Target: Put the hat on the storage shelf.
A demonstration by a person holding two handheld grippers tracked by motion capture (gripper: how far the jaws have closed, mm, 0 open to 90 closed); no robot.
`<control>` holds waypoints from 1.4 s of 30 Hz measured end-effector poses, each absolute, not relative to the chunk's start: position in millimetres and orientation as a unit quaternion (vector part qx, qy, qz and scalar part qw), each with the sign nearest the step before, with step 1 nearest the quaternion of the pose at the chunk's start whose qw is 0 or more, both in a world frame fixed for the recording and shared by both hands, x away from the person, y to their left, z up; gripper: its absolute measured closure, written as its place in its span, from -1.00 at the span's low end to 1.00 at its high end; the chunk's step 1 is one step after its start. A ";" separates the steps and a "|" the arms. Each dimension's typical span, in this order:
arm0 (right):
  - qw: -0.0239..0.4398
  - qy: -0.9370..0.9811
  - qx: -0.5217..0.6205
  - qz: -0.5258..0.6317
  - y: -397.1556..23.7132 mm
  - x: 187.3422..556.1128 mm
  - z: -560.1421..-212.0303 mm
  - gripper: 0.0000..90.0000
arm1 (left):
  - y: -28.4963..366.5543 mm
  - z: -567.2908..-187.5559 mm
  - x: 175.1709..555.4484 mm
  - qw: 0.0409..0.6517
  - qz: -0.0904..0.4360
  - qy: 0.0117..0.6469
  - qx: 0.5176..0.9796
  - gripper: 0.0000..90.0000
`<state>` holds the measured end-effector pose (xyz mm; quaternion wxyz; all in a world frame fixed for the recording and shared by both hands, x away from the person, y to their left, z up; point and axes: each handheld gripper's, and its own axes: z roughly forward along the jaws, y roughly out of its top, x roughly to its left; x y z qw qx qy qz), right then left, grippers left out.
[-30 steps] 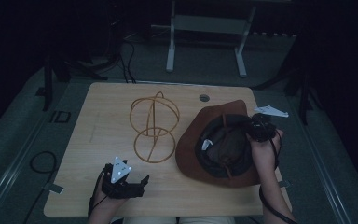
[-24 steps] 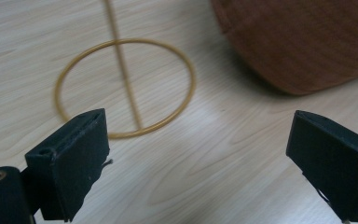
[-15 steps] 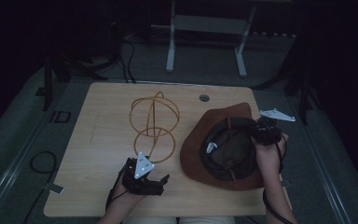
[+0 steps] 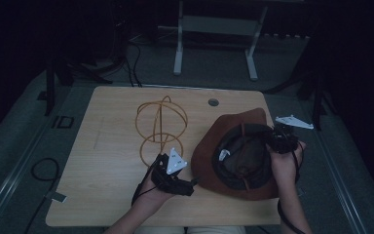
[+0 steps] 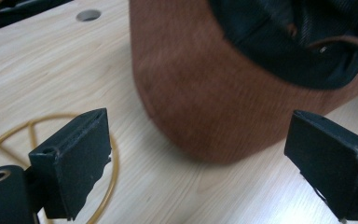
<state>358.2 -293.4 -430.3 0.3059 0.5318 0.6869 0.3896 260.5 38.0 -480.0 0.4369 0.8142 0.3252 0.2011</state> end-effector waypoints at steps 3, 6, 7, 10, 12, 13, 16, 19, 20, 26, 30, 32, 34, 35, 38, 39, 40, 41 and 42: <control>0.307 0.687 0.531 0.390 -294.0 357.2 -429.5 0.88 | 25.6 -473.5 265.9 0.435 0.203 0.313 0.819 -0.83; 0.307 0.687 0.531 0.390 -294.6 356.3 -428.8 0.88 | 13.2 -468.6 271.2 0.437 0.201 0.304 0.822 -0.83; 0.307 0.687 0.531 0.391 -294.9 356.1 -428.7 0.88 | 8.5 -467.0 273.6 0.439 0.198 0.300 0.823 -0.83; 0.307 0.685 0.531 0.392 -295.3 355.4 -427.8 0.88 | -4.0 -462.7 281.6 0.437 0.199 0.294 0.826 -0.83; 0.307 0.685 0.531 0.394 -296.2 354.7 -427.0 0.88 | -11.1 -460.3 288.1 0.439 0.203 0.293 0.825 -0.83; 0.307 0.685 0.530 0.394 -296.4 354.7 -426.7 0.88 | -14.2 -458.7 291.3 0.440 0.200 0.293 0.825 -0.83; 0.306 0.685 0.530 0.394 -296.6 354.5 -426.2 0.88 | -26.0 -453.0 302.0 0.440 0.208 0.293 0.823 -0.80; 0.306 0.687 0.529 0.393 -295.6 354.5 -426.2 0.88 | -36.1 -448.6 311.8 0.439 0.217 0.293 0.821 -0.76; 0.306 0.687 0.529 0.394 -295.2 354.6 -426.1 0.88 | -39.7 -447.6 315.9 0.438 0.220 0.295 0.820 -0.76; 0.307 0.687 0.527 0.395 -294.2 355.3 -425.7 0.88 | -57.9 -446.0 337.9 0.425 0.226 0.304 0.822 -0.73; 0.307 0.686 0.527 0.397 -293.4 355.1 -425.4 0.88 | -67.1 -449.1 349.4 0.416 0.224 0.317 0.822 -0.67; 0.306 0.686 0.527 0.397 -292.7 355.4 -425.6 0.88 | -71.2 -451.5 354.1 0.407 0.222 0.327 0.824 -0.67; 0.307 0.686 0.527 0.397 -292.5 355.2 -425.7 0.88 | -74.5 -454.0 357.1 0.399 0.223 0.334 0.824 -0.60; 0.306 0.686 0.527 0.398 -292.5 355.1 -425.6 0.88 | -75.9 -455.3 358.7 0.391 0.223 0.339 0.826 -0.56; 0.306 0.687 0.526 0.397 -292.1 354.8 -425.4 0.88 | -78.7 -459.2 363.4 0.377 0.225 0.347 0.829 -0.40; 0.306 0.687 0.525 0.398 -291.9 354.7 -425.4 0.88 | -78.6 -460.2 365.2 0.375 0.224 0.351 0.828 -0.32; 0.306 0.687 0.525 0.398 -291.6 354.5 -425.3 0.88 | -78.4 -461.5 366.9 0.376 0.223 0.358 0.825 -0.21; 0.307 0.688 0.525 0.396 -291.4 354.4 -425.2 0.88 | -77.7 -462.6 368.6 0.374 0.223 0.363 0.824 -0.11; 0.306 0.688 0.526 0.396 -291.3 354.1 -425.1 0.88 | -77.6 -463.7 370.2 0.372 0.219 0.364 0.825 0.03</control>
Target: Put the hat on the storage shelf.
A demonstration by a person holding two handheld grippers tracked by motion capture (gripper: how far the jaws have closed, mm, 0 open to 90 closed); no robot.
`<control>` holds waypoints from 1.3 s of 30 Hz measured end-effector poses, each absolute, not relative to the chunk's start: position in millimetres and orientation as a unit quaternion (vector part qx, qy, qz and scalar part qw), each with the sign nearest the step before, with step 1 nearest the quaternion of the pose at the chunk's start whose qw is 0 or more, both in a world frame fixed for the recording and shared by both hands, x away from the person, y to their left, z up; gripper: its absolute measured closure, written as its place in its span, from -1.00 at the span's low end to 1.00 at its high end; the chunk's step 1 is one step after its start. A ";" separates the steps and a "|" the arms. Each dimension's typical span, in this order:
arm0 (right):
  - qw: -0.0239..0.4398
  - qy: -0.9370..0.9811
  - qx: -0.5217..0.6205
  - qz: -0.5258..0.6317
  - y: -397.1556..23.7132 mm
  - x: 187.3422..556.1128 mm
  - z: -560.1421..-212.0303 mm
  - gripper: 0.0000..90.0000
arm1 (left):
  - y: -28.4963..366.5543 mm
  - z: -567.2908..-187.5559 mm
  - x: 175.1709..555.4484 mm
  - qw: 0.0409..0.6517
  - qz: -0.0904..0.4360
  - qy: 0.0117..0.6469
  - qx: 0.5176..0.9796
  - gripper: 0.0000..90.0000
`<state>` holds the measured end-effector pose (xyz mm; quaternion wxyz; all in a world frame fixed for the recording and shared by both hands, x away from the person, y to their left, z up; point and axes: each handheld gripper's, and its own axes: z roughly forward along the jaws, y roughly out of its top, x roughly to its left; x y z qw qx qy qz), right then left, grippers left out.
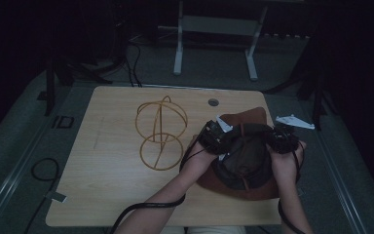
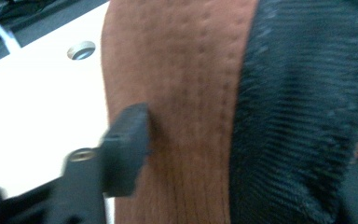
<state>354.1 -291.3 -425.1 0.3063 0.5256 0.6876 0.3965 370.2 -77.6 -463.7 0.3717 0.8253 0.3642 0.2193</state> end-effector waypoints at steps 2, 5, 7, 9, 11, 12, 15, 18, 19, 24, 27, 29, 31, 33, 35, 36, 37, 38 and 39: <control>0.308 0.689 0.525 0.394 -291.1 353.9 -425.1 0.88 | -75.9 -463.5 371.4 0.368 0.230 0.367 0.823 0.36; 0.304 0.692 0.522 0.395 -289.9 352.7 -426.0 0.88 | -74.0 -457.6 371.1 0.357 0.264 0.359 0.821 0.85; 0.303 0.696 0.518 0.394 -286.2 350.7 -427.5 0.88 | -72.5 -453.5 371.6 0.355 0.276 0.360 0.817 0.93; 0.308 0.698 0.513 0.393 -283.4 346.6 -428.6 0.87 | -70.3 -449.6 372.2 0.353 0.291 0.357 0.814 0.94; 0.307 0.698 0.512 0.396 -281.8 342.8 -429.9 0.87 | -68.4 -445.4 372.4 0.355 0.296 0.357 0.812 0.94; 0.308 0.698 0.510 0.397 -281.0 340.4 -430.7 0.87 | -68.0 -443.7 372.0 0.356 0.301 0.355 0.811 0.94; 0.309 0.701 0.506 0.398 -279.9 332.2 -433.6 0.87 | -66.0 -439.4 371.0 0.363 0.310 0.349 0.806 0.94; 0.303 0.704 0.501 0.401 -280.3 322.9 -438.2 0.87 | -64.8 -435.7 369.1 0.368 0.318 0.344 0.803 0.94; 0.302 0.706 0.499 0.401 -279.9 319.6 -440.2 0.87 | -63.9 -434.0 368.9 0.371 0.318 0.346 0.801 0.94; 0.288 0.712 0.493 0.409 -277.4 302.8 -449.9 0.87 | -65.4 -426.4 366.5 0.373 0.329 0.332 0.802 0.93; 0.280 0.721 0.486 0.407 -271.6 293.1 -455.4 0.87 | -65.1 -423.0 364.5 0.379 0.335 0.328 0.798 0.93; 0.277 0.729 0.477 0.405 -265.7 286.0 -459.7 0.87 | -65.0 -422.2 363.0 0.383 0.337 0.325 0.797 0.94; 0.276 0.733 0.472 0.405 -263.0 281.6 -461.8 0.86 | -64.5 -422.5 360.2 0.385 0.345 0.307 0.799 0.94; 0.279 0.729 0.473 0.409 -266.2 280.0 -459.9 0.83 | -60.9 -424.0 356.7 0.399 0.348 0.283 0.800 0.95; 0.273 0.720 0.474 0.427 -274.7 279.4 -453.2 0.65 | -55.7 -424.5 355.8 0.413 0.338 0.280 0.798 0.95; 0.269 0.720 0.471 0.434 -278.6 278.6 -449.0 0.56 | -52.6 -424.4 354.7 0.418 0.341 0.273 0.797 0.95; 0.271 0.718 0.467 0.439 -281.6 276.4 -444.5 0.46 | -50.1 -423.9 353.7 0.421 0.343 0.272 0.795 0.95; 0.269 0.717 0.461 0.448 -284.3 273.9 -439.8 0.37 | -47.3 -422.7 352.9 0.428 0.339 0.268 0.794 0.95; 0.264 0.720 0.455 0.452 -286.0 271.4 -435.1 0.32 | -44.5 -421.3 352.0 0.436 0.336 0.273 0.789 0.95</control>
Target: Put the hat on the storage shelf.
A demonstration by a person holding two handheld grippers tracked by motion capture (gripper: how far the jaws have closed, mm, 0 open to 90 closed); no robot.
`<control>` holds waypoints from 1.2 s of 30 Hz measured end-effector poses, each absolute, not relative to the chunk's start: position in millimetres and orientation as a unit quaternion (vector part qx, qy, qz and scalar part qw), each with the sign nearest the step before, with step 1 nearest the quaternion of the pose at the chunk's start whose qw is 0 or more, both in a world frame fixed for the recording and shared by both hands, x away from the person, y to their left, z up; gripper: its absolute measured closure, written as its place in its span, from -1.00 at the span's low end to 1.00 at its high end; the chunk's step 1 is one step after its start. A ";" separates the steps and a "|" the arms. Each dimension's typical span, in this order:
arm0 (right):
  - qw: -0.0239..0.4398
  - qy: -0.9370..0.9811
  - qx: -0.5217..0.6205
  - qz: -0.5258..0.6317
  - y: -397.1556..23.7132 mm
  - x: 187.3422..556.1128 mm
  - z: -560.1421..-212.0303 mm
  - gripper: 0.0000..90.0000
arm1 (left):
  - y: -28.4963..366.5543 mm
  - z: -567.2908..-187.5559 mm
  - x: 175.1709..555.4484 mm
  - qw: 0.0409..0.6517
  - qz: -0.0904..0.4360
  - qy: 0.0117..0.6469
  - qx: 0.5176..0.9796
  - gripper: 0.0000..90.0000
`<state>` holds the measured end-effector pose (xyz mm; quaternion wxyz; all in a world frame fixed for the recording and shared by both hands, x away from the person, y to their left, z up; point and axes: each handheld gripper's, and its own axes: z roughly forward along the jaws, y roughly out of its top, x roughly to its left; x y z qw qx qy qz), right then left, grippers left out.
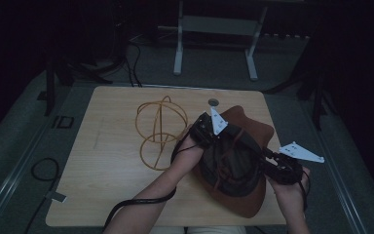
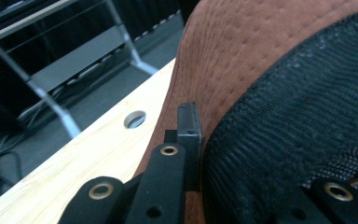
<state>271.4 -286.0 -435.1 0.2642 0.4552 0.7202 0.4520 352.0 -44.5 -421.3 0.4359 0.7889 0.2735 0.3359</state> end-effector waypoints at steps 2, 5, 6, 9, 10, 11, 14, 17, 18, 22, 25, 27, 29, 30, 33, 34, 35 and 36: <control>0.268 0.724 0.439 0.459 -287.7 263.7 -425.5 0.27 | -41.2 -419.3 351.1 0.443 0.332 0.275 0.786 0.95; 0.257 0.732 0.418 0.473 -290.0 255.0 -415.9 0.19 | -37.5 -417.0 349.3 0.462 0.326 0.269 0.780 0.95; 0.256 0.734 0.412 0.475 -290.9 252.1 -413.2 0.16 | -36.6 -416.0 347.6 0.460 0.334 0.265 0.779 0.95; 0.243 0.738 0.393 0.492 -296.7 245.4 -406.5 0.06 | -35.2 -414.7 346.2 0.464 0.337 0.269 0.774 0.95; 0.243 0.736 0.390 0.496 -299.3 243.4 -404.1 0.07 | -33.9 -414.8 345.5 0.467 0.336 0.265 0.774 0.95; 0.248 0.735 0.389 0.497 -302.5 241.2 -401.0 0.11 | -33.0 -414.9 345.1 0.468 0.338 0.259 0.775 0.95; 0.257 0.731 0.389 0.498 -311.8 239.6 -395.4 0.14 | -30.4 -416.9 340.5 0.480 0.340 0.235 0.774 0.95; 0.271 0.726 0.398 0.492 -323.9 242.9 -392.5 0.14 | -26.0 -416.7 334.7 0.491 0.333 0.216 0.776 0.95; 0.275 0.724 0.404 0.487 -328.0 244.7 -391.7 0.14 | -24.4 -416.3 332.7 0.495 0.328 0.208 0.777 0.95; 0.298 0.710 0.426 0.475 -345.4 252.8 -387.7 0.17 | -16.7 -414.7 324.7 0.501 0.326 0.187 0.780 0.95; 0.300 0.708 0.437 0.466 -353.9 259.4 -388.3 0.17 | -10.2 -412.8 322.3 0.511 0.316 0.181 0.779 0.95; 0.290 0.708 0.450 0.461 -362.5 269.7 -394.6 0.18 | -0.5 -410.2 318.7 0.531 0.301 0.168 0.774 0.95; 0.279 0.713 0.450 0.459 -361.6 274.2 -400.9 0.18 | 4.3 -408.5 316.7 0.541 0.292 0.163 0.772 0.95; 0.273 0.716 0.450 0.459 -359.9 275.7 -404.3 0.18 | 6.3 -407.8 315.3 0.549 0.287 0.158 0.769 0.95; 0.255 0.726 0.439 0.464 -352.0 279.2 -413.5 0.18 | 11.3 -406.0 308.8 0.571 0.273 0.133 0.762 0.95; 0.248 0.731 0.433 0.466 -348.7 279.8 -415.6 0.18 | 12.9 -405.1 306.5 0.578 0.267 0.123 0.761 0.95; 0.246 0.734 0.427 0.467 -345.0 280.0 -417.3 0.18 | 14.2 -404.5 303.8 0.584 0.263 0.110 0.760 0.95; 0.238 0.738 0.417 0.474 -341.3 279.8 -418.6 0.18 | 14.7 -404.2 300.9 0.588 0.263 0.103 0.758 0.95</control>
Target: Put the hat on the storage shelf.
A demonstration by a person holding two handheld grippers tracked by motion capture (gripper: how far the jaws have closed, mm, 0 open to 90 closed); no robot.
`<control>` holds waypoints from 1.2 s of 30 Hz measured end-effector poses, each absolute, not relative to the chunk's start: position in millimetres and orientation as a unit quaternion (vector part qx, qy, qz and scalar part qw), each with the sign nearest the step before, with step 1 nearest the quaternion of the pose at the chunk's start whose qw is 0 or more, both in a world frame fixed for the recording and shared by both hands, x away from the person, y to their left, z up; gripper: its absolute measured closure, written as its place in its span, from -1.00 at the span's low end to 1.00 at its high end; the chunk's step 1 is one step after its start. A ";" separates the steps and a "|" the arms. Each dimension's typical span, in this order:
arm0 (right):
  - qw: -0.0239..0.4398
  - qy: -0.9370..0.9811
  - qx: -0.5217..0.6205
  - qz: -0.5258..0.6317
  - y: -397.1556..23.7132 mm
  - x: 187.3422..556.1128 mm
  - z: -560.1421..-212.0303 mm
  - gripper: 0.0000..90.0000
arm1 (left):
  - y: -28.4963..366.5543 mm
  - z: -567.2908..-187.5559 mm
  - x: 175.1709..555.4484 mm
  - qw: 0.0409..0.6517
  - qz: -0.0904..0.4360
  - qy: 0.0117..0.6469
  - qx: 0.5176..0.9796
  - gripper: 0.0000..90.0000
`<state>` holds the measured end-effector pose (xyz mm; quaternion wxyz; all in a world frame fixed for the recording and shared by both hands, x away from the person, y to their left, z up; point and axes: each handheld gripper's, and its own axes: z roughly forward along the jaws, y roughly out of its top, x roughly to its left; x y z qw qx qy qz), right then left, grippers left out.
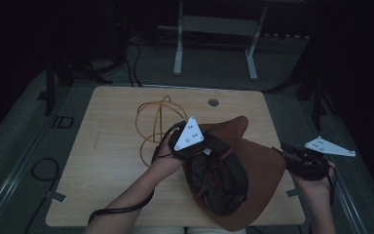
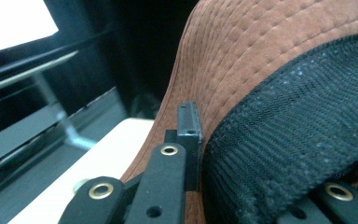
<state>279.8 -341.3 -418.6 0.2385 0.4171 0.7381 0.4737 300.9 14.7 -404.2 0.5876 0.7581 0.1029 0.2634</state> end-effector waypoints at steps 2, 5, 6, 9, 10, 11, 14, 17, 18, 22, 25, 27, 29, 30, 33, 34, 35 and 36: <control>0.227 0.743 0.402 0.485 -334.2 279.0 -420.2 0.17 | 16.0 -404.3 296.2 0.599 0.252 0.085 0.755 0.95; 0.206 0.750 0.371 0.508 -323.3 275.5 -420.3 0.16 | 15.0 -405.8 289.9 0.605 0.241 0.064 0.757 0.95; 0.200 0.754 0.359 0.513 -319.5 274.1 -419.9 0.15 | 13.8 -406.9 288.4 0.604 0.240 0.060 0.758 0.95; 0.188 0.761 0.339 0.520 -310.4 271.5 -419.5 0.13 | 10.1 -409.7 286.6 0.604 0.231 0.053 0.761 0.95; 0.179 0.771 0.317 0.522 -300.0 269.2 -419.5 0.10 | 8.7 -410.4 286.3 0.604 0.229 0.051 0.761 0.95; 0.174 0.775 0.310 0.523 -295.0 268.6 -419.5 0.08 | 7.3 -411.2 286.0 0.605 0.227 0.049 0.761 0.95; 0.166 0.781 0.289 0.529 -282.7 268.9 -419.5 0.05 | 2.3 -413.2 284.1 0.604 0.225 0.040 0.764 0.95; 0.159 0.783 0.274 0.535 -273.4 271.2 -420.5 0.04 | -1.9 -414.1 282.3 0.603 0.223 0.033 0.766 0.95; 0.157 0.784 0.267 0.538 -270.5 271.3 -421.0 0.03 | -2.8 -414.1 282.3 0.604 0.220 0.031 0.765 0.95; 0.147 0.786 0.239 0.551 -259.8 270.4 -421.9 0.03 | -8.0 -414.1 280.8 0.605 0.216 0.027 0.766 0.95; 0.137 0.783 0.223 0.564 -256.5 270.4 -421.3 0.03 | -11.0 -413.5 280.5 0.605 0.216 0.027 0.766 0.95; 0.139 0.782 0.218 0.567 -256.7 270.4 -420.0 0.05 | -11.6 -412.0 280.7 0.604 0.215 0.026 0.767 0.94; 0.135 0.780 0.214 0.572 -256.7 270.7 -420.0 0.06 | -12.8 -411.0 280.5 0.605 0.216 0.028 0.766 0.94; 0.132 0.777 0.213 0.577 -256.6 270.8 -420.3 0.07 | -14.5 -410.8 280.4 0.604 0.216 0.028 0.767 0.94; 0.122 0.774 0.215 0.583 -256.2 272.5 -421.3 0.12 | -19.7 -411.0 280.7 0.602 0.216 0.034 0.768 0.94; 0.119 0.771 0.216 0.587 -257.2 273.8 -421.7 0.16 | -21.4 -411.3 280.9 0.603 0.214 0.035 0.768 0.94; 0.110 0.771 0.216 0.589 -258.2 275.5 -422.1 0.20 | -22.3 -411.4 281.7 0.600 0.215 0.034 0.770 0.94; 0.103 0.771 0.216 0.590 -258.9 277.0 -422.6 0.24 | -23.0 -411.6 283.0 0.599 0.212 0.036 0.771 0.94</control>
